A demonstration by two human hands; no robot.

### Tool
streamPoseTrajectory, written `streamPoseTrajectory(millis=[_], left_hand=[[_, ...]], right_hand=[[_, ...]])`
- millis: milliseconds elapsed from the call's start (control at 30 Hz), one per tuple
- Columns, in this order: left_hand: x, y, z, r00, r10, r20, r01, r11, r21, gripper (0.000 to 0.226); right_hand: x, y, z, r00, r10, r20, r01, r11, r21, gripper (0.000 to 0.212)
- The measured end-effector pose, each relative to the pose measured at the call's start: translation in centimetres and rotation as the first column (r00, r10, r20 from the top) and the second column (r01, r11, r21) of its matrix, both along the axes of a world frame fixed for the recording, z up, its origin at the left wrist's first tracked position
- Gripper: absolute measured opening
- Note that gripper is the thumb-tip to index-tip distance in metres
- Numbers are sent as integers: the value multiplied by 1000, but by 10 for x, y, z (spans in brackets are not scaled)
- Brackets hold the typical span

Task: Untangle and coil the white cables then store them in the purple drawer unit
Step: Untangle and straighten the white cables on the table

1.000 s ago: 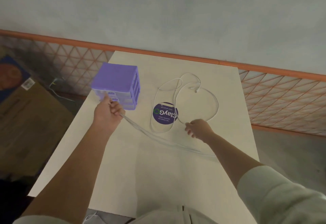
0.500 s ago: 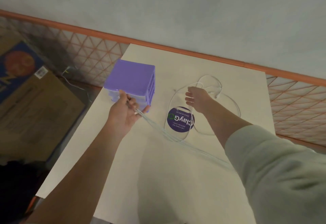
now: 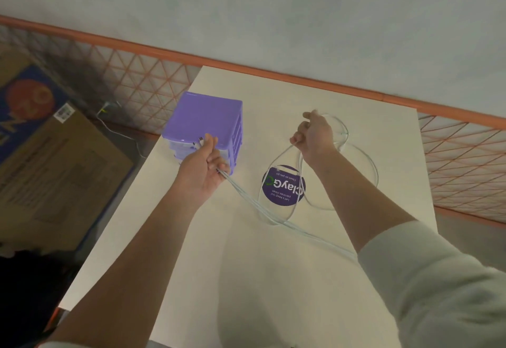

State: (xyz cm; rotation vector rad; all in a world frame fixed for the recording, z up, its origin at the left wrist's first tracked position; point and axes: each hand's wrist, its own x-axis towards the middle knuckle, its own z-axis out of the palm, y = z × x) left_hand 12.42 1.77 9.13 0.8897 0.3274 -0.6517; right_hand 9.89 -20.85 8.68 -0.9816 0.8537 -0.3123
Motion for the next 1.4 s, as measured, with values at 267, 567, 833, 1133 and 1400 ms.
streamPoseTrajectory(millis=[267, 567, 833, 1133, 1400], left_hand=[[-18, -9, 19, 998, -64, 13, 65, 997, -35, 25], [-43, -16, 39, 996, -24, 83, 40, 978, -205, 36], [-61, -14, 44, 988, 111, 108, -87, 974, -210, 31], [-91, -25, 42, 976, 101, 191, -60, 976, -209, 22], [-89, -13, 41, 969, 146, 197, -99, 968, -230, 20]], right_hand=[[-50, 40, 52, 867, 491, 83, -424, 816, -393, 25], [-99, 64, 61, 695, 703, -151, -659, 540, -524, 24], [-152, 43, 42, 681, 604, -414, -722, 462, -516, 19], [-177, 46, 18, 671, 522, -527, -741, 434, -513, 23], [-185, 41, 7, 736, 473, -485, -677, 505, -534, 43]])
